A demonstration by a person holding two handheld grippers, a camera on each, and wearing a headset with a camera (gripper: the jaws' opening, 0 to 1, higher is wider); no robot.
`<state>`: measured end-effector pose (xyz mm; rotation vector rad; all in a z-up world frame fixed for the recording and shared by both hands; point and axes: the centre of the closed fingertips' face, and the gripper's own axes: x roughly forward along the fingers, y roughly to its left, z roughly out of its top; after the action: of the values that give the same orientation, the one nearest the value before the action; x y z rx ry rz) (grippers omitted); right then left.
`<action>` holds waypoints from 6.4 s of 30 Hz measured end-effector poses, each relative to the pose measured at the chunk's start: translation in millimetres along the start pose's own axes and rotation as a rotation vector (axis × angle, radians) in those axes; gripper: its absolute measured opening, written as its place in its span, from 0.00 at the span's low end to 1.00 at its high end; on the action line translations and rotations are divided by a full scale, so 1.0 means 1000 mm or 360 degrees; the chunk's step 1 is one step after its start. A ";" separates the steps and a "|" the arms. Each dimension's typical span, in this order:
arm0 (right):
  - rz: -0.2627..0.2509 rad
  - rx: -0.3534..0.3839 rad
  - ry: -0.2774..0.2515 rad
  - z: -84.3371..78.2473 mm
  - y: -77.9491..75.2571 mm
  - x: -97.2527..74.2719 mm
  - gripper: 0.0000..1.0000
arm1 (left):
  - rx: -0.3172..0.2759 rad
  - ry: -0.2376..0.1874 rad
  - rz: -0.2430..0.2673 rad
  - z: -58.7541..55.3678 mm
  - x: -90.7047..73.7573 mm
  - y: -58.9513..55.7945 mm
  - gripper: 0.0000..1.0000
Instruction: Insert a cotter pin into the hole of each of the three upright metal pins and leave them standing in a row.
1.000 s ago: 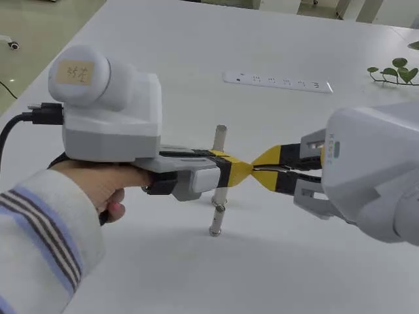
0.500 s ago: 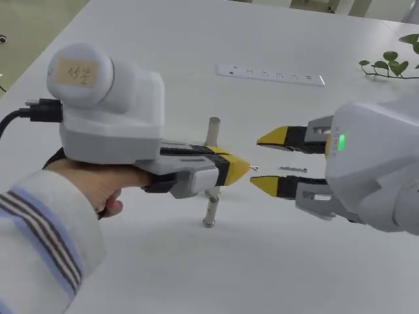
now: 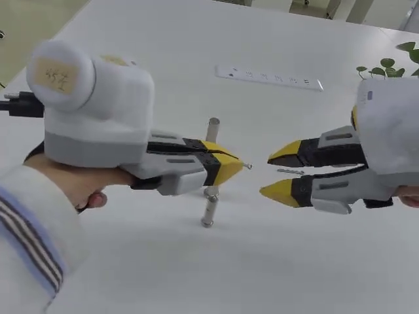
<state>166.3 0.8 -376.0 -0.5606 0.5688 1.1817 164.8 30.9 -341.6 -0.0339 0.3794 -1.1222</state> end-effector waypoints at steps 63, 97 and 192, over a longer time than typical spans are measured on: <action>0.0174 0.0124 0.0009 -0.020 0.024 0.020 0.00 | 0.0440 0.0364 -0.0060 -0.055 0.004 0.013 0.20; 0.0265 0.0091 0.0246 -0.047 0.016 0.056 0.00 | 0.0391 0.0572 -0.0059 -0.091 0.021 0.033 0.12; 0.0165 0.0145 -0.0154 -0.037 0.030 0.099 0.28 | 0.0217 0.0291 -0.0076 -0.077 -0.006 0.006 0.82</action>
<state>160.6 52.3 -472.4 -0.3983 0.5713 1.2670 144.0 51.3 -413.3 0.1813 0.4657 -1.2000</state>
